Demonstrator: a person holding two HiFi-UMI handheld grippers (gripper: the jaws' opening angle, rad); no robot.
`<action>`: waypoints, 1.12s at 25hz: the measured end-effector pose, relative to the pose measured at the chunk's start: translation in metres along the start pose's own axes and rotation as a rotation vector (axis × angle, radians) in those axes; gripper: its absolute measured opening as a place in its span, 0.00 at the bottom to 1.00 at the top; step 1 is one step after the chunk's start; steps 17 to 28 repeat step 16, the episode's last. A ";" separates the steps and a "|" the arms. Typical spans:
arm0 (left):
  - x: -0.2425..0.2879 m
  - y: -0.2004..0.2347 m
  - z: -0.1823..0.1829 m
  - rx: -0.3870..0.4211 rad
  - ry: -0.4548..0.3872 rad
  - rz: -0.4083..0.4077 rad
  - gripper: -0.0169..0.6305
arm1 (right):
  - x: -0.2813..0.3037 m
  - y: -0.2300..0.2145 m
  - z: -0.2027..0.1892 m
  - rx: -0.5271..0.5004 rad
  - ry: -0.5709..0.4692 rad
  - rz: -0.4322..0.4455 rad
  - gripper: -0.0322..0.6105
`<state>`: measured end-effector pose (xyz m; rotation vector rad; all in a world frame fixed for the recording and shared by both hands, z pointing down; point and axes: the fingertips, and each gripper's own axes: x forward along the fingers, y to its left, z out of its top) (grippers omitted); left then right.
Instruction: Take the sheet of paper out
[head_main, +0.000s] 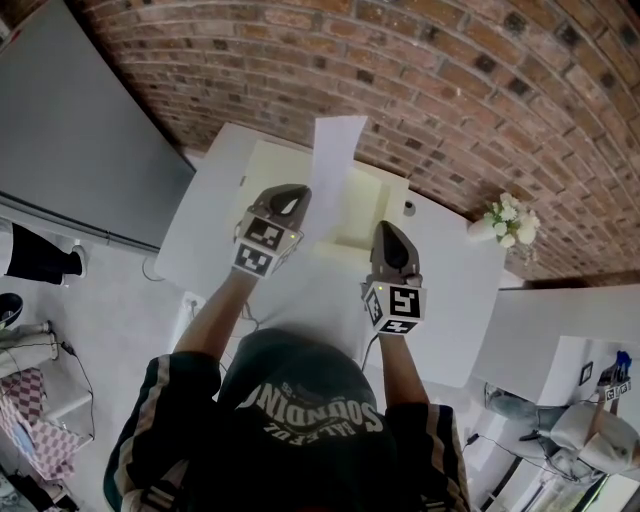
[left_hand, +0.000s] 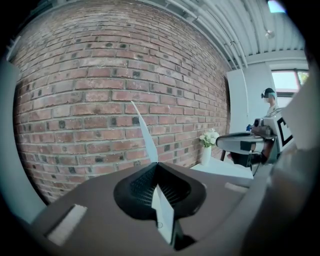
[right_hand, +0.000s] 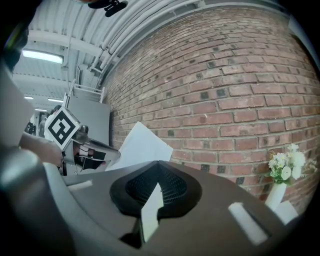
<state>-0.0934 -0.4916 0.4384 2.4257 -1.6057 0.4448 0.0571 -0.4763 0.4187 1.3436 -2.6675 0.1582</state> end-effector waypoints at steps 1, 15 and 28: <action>0.000 0.000 0.001 0.000 -0.002 -0.001 0.04 | 0.000 0.000 0.000 0.001 0.001 -0.001 0.05; 0.006 -0.004 -0.002 0.012 0.009 -0.014 0.04 | 0.002 -0.003 -0.006 0.002 0.012 -0.007 0.05; 0.007 -0.004 -0.003 0.013 0.008 -0.013 0.04 | 0.002 -0.003 -0.006 0.001 0.013 -0.007 0.05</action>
